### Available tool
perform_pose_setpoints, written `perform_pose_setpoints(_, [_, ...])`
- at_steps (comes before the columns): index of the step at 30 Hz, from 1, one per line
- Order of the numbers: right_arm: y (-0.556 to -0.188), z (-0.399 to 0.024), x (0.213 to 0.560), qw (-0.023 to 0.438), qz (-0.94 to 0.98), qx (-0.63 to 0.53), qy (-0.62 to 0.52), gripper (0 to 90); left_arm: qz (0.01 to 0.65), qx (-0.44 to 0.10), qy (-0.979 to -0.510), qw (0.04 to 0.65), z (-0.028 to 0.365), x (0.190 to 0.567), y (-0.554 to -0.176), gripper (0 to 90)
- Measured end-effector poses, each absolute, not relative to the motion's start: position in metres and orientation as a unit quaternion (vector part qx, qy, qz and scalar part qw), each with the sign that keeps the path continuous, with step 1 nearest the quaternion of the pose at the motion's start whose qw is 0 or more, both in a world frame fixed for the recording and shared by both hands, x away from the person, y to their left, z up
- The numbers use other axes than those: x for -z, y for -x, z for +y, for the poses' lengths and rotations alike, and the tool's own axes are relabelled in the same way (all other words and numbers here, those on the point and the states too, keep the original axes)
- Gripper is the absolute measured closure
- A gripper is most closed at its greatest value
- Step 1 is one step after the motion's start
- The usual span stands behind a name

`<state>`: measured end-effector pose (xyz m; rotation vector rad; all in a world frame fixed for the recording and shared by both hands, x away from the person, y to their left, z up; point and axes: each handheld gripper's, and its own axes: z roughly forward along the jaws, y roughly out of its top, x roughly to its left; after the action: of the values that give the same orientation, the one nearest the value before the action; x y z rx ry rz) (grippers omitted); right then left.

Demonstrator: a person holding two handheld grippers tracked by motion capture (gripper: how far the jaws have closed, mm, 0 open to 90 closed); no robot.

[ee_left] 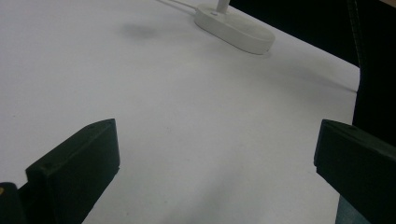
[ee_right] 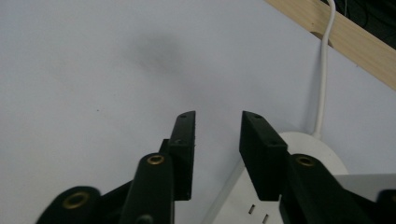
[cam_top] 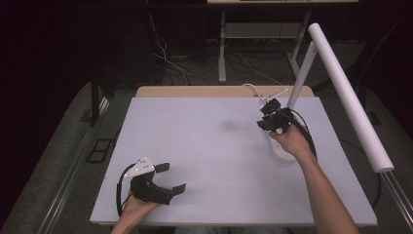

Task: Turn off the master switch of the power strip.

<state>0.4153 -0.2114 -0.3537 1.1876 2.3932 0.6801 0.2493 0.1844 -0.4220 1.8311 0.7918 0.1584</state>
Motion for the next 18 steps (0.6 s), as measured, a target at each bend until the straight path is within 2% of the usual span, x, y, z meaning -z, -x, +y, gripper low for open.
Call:
perform_pose_setpoints(2, [-0.417, -0.212, 0.354, 0.192, 0.852, -0.239, -0.423, 73.0, 0.333, -0.066, -0.771, 0.539, 0.184, 0.422, -0.249, 0.0])
perform_pose_setpoints(8, [-0.427, -0.212, 0.355, 0.203, 0.854, -0.22, -0.425, 88.3, 0.333, -0.066, -0.772, 0.538, 0.185, 0.422, -0.25, 0.0])
perform_pose_setpoints(18, [-0.438, -0.204, 0.364, 0.225, 0.861, -0.17, -0.423, 89.1, 0.333, -0.066, -0.772, 0.537, 0.185, 0.422, -0.25, 0.0])
